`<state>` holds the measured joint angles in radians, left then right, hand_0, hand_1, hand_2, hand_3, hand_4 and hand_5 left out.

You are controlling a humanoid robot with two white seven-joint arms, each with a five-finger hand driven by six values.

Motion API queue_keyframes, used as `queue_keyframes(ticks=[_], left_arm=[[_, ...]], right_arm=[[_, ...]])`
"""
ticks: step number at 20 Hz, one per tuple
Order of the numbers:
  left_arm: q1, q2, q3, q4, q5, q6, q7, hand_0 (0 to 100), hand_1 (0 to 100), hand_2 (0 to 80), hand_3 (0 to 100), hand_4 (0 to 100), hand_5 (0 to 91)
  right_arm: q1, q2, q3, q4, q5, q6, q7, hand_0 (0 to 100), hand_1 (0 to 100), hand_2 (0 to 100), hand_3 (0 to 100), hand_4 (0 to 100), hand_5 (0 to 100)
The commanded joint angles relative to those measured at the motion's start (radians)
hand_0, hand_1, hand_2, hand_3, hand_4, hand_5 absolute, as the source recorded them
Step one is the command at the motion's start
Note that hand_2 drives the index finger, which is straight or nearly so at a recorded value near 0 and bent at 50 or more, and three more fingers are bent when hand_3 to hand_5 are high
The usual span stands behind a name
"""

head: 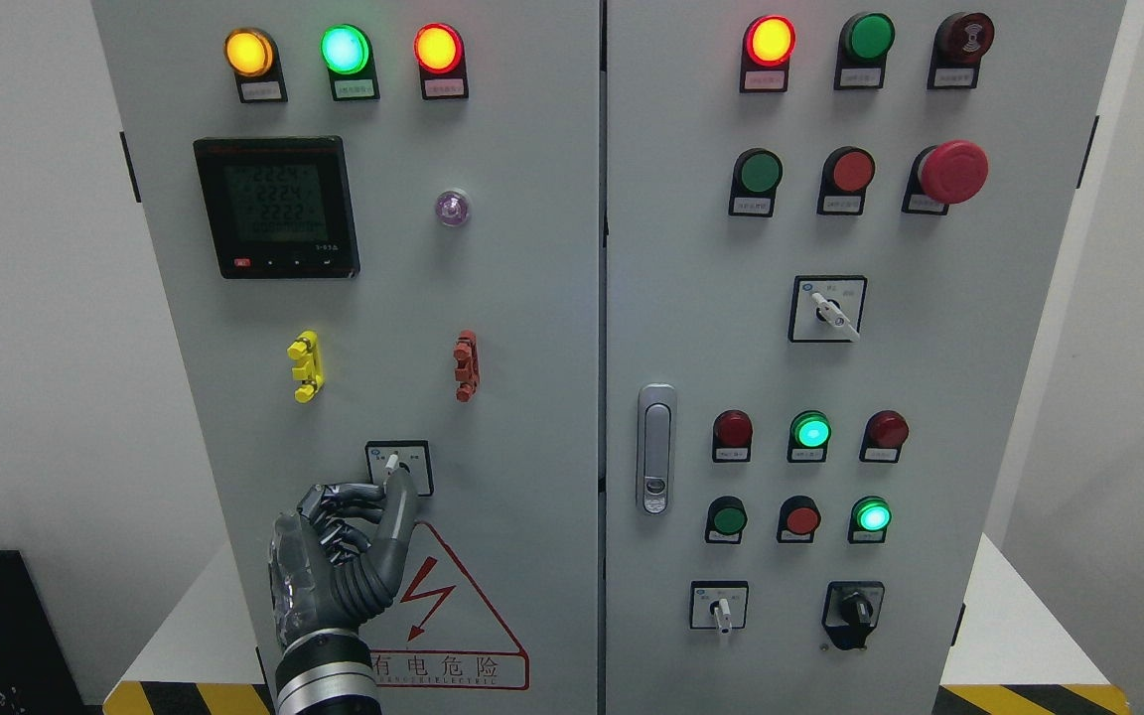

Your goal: Turn on light switch 1

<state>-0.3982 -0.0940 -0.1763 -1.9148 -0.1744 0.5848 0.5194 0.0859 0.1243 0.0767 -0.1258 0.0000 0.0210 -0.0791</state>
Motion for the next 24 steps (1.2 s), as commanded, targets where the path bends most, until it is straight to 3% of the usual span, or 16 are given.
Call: queue_keyframes(ticks=[1,6,13,18,24], left_arm=[[-0.004,0.000,-0.002,0.010,0.000,0.000,0.001,27,56,55.7,74,90,82.7],[-0.005,0.000,-0.003,0.011,-0.001,0.000,0.002,29,57,56.0,75,90,82.6],[-0.007,0.000,-0.005,0.026,-0.001,0.000,0.002,25,56,56.6,75,90,83.4],[-0.010,0.000,-0.005,0.030,0.001,0.000,0.002,14,53,57.0,76,90,83.6],[-0.014,0.000,-0.005,0.034,-0.001,0.000,0.002,11,53,57.1,76,90,83.6]], right_arm=[[0.000,0.000,0.000,0.000,-0.025,0.000,-0.001,0,0,0,0,0,0],[0.000,0.000,0.000,0.000,-0.025,0.000,-0.001,0,0,0,0,0,0],[0.000,0.000,0.000,0.000,-0.025,0.000,-0.001,0,0,0,0,0,0],[0.000,0.000,0.000,0.000,-0.025,0.000,-0.001,0,0,0,0,0,0],[0.000,0.000,0.000,0.000,-0.025,0.000,-0.001,0,0,0,0,0,0]])
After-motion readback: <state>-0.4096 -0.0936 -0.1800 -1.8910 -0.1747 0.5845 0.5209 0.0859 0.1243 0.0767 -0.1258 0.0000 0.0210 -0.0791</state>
